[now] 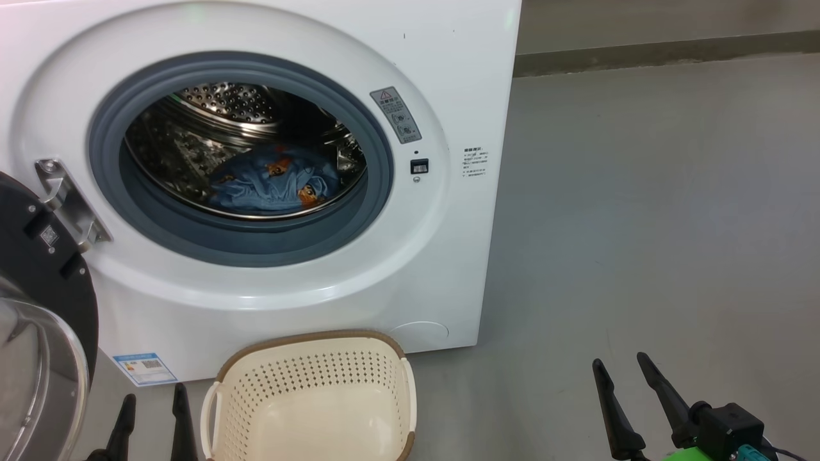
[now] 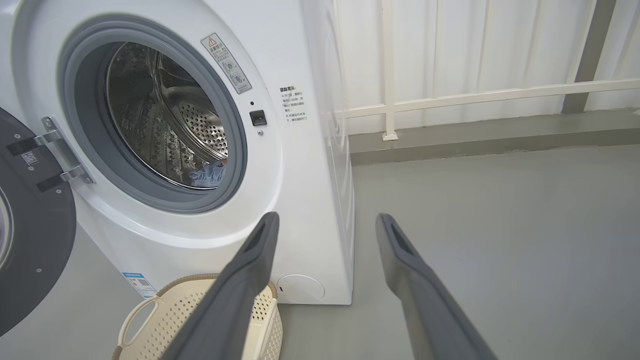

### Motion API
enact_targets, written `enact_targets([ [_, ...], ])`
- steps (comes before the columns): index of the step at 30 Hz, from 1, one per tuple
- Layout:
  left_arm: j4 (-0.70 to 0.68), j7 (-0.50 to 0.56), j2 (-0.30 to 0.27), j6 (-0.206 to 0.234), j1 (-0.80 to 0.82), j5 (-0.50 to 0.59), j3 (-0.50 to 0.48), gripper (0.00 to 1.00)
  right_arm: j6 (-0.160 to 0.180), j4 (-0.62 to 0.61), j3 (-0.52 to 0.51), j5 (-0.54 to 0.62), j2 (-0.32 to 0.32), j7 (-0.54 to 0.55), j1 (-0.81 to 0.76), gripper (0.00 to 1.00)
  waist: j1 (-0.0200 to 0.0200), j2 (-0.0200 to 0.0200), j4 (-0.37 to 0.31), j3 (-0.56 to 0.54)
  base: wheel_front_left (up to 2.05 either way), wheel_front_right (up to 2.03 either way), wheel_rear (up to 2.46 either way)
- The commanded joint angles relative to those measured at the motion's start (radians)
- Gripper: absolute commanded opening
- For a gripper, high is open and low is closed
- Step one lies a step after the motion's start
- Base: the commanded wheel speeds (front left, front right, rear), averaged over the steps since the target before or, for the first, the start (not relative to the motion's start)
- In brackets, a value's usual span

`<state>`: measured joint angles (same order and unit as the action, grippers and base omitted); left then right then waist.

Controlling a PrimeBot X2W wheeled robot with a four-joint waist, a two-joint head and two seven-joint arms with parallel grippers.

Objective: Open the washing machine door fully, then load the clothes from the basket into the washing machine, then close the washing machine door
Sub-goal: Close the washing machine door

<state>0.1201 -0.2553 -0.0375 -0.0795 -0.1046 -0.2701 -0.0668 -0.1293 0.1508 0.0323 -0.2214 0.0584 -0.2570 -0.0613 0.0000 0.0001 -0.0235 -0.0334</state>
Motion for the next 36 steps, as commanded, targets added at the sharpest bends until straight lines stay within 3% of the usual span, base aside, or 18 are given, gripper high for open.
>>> enact_targets([
  [1, -0.031, -0.006, -0.013, 0.001, 0.013, -0.003, -0.033, 1.0, -0.001, -0.027, 0.023, 0.009, 0.008, -0.005, 0.015, 1.0, 0.0, -0.0001, 0.0, 0.0, 0.0, 0.0, 0.0],
  [36, -0.038, -0.006, -0.013, 0.01, 0.012, -0.005, -0.037, 1.0, -0.001, -0.03, 0.024, 0.007, 0.008, -0.005, 0.015, 1.0, 0.0, -0.0001, -0.006, 0.0, 0.0, 0.0, 0.0],
])
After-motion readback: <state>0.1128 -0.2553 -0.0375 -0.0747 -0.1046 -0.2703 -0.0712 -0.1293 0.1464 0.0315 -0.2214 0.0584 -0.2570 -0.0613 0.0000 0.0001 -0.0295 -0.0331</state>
